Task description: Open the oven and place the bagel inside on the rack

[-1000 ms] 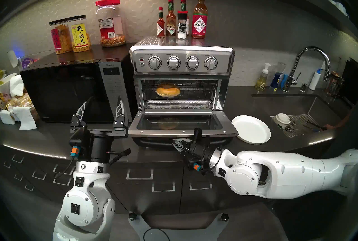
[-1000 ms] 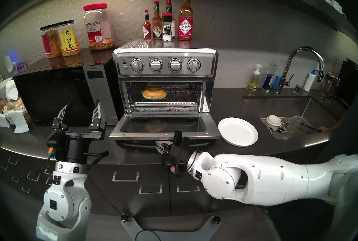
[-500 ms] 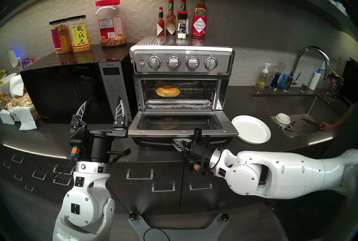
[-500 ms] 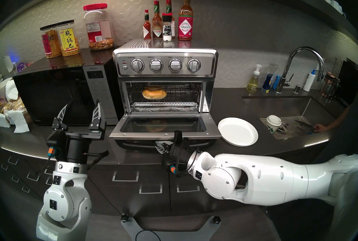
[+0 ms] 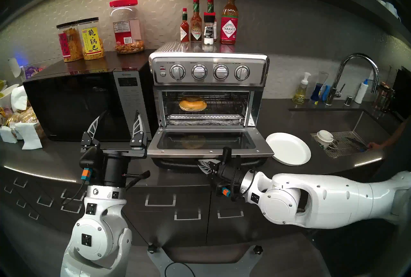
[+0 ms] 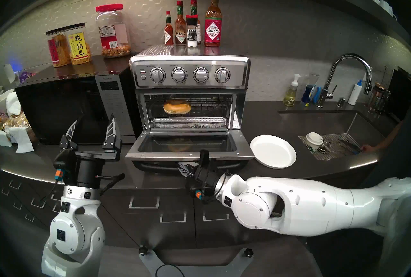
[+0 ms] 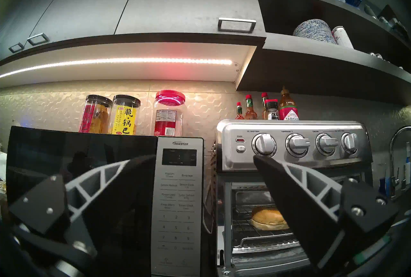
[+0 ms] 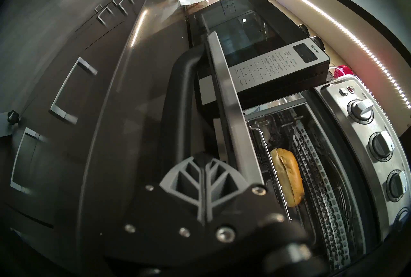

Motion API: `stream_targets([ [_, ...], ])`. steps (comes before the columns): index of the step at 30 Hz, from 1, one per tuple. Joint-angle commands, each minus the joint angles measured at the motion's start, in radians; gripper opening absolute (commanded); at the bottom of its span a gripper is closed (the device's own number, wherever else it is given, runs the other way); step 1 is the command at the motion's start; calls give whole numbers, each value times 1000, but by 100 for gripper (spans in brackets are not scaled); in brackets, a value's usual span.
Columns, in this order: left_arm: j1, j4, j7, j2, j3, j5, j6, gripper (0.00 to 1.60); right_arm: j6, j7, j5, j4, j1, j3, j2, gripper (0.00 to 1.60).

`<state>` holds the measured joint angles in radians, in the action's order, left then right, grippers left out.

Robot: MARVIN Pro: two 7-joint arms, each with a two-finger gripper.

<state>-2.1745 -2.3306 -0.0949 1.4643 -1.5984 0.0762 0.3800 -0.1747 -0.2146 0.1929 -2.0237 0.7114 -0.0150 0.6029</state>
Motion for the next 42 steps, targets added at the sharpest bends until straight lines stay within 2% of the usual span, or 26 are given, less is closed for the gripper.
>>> stream_targets([
  [1, -2, -23, 1, -1, 0, -1, 1, 160, -1, -11, -2, -3, -22, -26, 3, 0],
  [42, -2, -23, 1, -1, 0, -1, 1, 160, -1, -11, -1, -3, -22, -26, 3, 0],
])
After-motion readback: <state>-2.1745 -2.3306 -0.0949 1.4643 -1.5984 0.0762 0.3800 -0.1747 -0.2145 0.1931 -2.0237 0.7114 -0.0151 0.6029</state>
